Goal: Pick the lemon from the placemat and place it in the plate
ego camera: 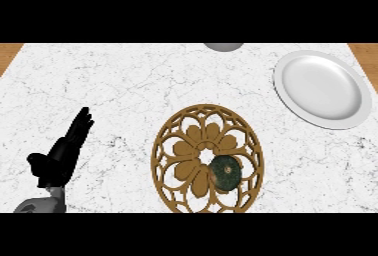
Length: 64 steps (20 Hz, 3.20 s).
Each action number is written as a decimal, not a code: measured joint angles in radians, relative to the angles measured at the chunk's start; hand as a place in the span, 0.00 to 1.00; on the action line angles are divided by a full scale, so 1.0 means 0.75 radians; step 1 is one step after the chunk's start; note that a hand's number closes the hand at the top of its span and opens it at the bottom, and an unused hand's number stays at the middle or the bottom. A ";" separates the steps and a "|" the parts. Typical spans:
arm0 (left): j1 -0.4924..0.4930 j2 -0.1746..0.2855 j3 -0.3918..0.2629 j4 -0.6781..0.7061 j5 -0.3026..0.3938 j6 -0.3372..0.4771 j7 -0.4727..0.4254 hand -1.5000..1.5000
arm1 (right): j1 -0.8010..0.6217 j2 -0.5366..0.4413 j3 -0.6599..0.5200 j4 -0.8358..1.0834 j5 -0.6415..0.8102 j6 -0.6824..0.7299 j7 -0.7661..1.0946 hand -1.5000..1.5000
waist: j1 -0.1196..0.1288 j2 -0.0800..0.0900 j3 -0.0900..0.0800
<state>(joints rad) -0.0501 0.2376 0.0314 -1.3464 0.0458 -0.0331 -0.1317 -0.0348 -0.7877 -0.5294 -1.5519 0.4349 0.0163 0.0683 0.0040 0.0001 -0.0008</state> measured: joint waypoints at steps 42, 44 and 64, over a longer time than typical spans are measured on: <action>-0.025 -0.026 0.054 -0.010 -0.040 -0.045 0.030 0.50 | -1.072 0.349 -0.043 1.340 -0.106 -0.465 -0.253 0.00 | 0.010 0.006 0.003; -0.027 -0.022 0.061 -0.016 -0.036 -0.045 0.044 0.50 | -1.028 0.329 -0.110 1.332 -0.191 -0.411 -0.309 0.00 | 0.004 0.004 0.003; -0.028 -0.052 0.059 -0.013 -0.069 -0.045 0.038 0.50 | -0.549 -0.048 -0.295 1.650 -0.464 0.204 -0.957 0.00 | 0.012 0.008 0.004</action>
<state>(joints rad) -0.0711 0.1984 0.0756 -1.3561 -0.0061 -0.0671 -0.1035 -0.4469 -0.8240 -0.7506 -0.3145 0.0867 0.1691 -0.6497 0.0131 0.0059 0.0024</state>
